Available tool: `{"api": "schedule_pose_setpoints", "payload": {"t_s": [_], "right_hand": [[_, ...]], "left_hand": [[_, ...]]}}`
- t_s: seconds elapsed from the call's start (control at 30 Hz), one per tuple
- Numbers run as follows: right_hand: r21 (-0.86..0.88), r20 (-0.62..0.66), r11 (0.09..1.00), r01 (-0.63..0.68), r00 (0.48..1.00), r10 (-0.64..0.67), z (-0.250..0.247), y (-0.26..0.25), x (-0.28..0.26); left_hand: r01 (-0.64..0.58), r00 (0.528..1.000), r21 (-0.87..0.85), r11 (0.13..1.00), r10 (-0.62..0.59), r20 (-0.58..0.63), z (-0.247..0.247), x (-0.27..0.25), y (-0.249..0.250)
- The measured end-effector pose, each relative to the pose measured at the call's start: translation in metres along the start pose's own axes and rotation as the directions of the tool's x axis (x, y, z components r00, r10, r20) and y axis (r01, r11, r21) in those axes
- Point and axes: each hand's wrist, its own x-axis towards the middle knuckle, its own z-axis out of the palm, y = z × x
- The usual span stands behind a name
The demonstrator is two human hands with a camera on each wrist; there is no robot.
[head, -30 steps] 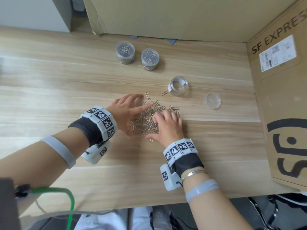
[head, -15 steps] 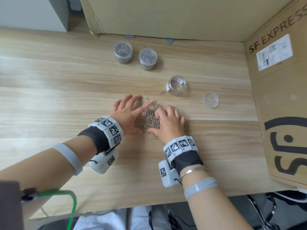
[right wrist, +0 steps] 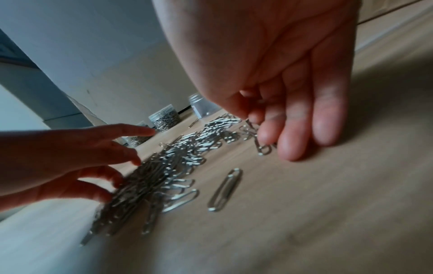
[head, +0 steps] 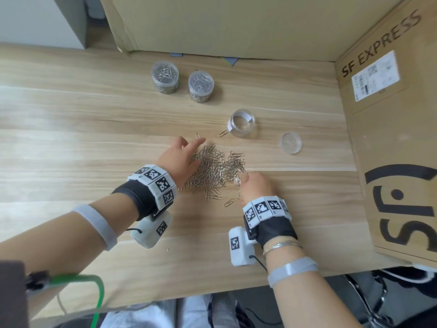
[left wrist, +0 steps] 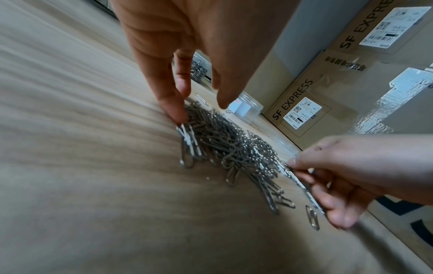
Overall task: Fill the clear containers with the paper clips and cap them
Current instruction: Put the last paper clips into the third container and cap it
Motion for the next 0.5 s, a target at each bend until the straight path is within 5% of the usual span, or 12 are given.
{"api": "schedule_pose_setpoints", "payload": {"t_s": [0.13, 0.27, 0.5], "right_hand": [[0.268, -0.007, 0.958, 0.100, 0.995, -0.102, -0.002, -0.018, 0.000], [0.216, -0.176, 0.966, 0.145, 0.978, -0.108, -0.021, -0.014, 0.009], [0.114, -0.128, 0.950, 0.289, 0.953, -0.275, -0.018, -0.026, 0.016]], "left_hand": [[-0.042, 0.999, -0.087, 0.995, 0.044, 0.017, 0.006, 0.004, 0.002], [-0.012, 1.000, -0.058, 0.998, 0.011, -0.024, 0.001, 0.009, -0.001], [-0.056, 0.997, 0.042, 0.998, 0.058, -0.041, 0.000, 0.028, 0.002]]}}
